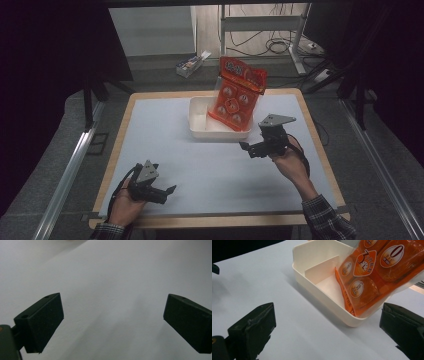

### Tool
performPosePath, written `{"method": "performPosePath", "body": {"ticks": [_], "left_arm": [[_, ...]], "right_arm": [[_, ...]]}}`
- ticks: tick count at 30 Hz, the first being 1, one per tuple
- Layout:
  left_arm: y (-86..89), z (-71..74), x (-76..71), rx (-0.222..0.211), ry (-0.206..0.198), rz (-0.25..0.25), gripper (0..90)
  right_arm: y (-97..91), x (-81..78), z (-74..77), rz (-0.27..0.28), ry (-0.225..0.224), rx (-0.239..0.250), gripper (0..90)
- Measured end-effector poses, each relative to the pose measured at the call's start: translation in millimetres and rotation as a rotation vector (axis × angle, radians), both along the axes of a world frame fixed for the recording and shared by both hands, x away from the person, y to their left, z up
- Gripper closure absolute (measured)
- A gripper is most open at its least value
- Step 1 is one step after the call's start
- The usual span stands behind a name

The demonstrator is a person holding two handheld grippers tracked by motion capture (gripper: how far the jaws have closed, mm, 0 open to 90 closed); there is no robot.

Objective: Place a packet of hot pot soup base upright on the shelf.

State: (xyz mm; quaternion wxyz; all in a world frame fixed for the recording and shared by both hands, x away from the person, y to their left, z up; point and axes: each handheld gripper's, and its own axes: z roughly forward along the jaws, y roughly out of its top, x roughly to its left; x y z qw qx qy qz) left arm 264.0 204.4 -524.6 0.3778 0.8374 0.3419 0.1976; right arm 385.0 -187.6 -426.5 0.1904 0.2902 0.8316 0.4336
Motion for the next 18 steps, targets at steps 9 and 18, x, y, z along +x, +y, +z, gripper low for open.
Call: {"method": "performPosePath", "body": {"ticks": [9, 18], "left_arm": [[-1.1, -0.7, -0.3, 0.018, -0.005, -0.001, 2.9], [-2.0, -1.1, -0.7, 0.036, -0.013, -0.006, 2.9]], "right_arm": [[-4.2, -6.8, -0.9, 0.03, -0.022, -0.057, 0.3], [-7.9, -16.0, -0.4, 0.041, -0.026, -0.044, 0.7]]}}
